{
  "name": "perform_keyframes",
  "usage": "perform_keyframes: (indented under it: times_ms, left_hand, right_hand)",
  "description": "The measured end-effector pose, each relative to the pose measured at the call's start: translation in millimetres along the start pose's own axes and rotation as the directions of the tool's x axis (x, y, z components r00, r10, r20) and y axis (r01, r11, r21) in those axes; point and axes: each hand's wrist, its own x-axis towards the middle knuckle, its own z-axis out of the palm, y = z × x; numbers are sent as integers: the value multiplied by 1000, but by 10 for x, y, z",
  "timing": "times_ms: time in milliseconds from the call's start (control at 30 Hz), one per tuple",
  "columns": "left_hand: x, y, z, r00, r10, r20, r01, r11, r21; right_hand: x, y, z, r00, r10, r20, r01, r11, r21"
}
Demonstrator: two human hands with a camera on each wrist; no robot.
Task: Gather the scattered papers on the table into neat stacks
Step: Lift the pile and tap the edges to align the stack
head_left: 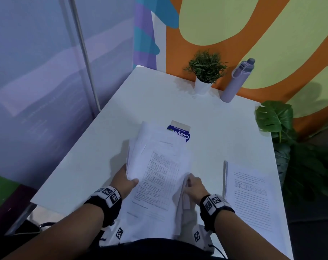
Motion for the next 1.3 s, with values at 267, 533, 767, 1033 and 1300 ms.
perform_keyframes:
  times_ms: [267, 533, 767, 1033, 1300]
  left_hand:
    - [-135, 791, -379, 983, 173, -65, -183, 958, -221]
    - [-169, 1114, -336, 946, 231, -226, -301, 885, -354]
    - [-198, 864, -235, 978, 114, -172, -178, 887, -426]
    - [-274, 845, -291, 970, 172, -174, -234, 861, -451]
    - [-342, 910, -378, 953, 245, -178, -302, 809, -505]
  right_hand:
    - [-133, -464, -566, 977, -112, -181, 211, 644, 736]
    - [-481, -947, -823, 813, -255, -524, 580, 440, 686]
    - [-570, -747, -626, 876, -143, -461, 473, 441, 762]
    - [-603, -689, -676, 884, -235, -404, 466, 379, 800]
    - [-663, -769, -660, 895, -331, -301, 425, 419, 803]
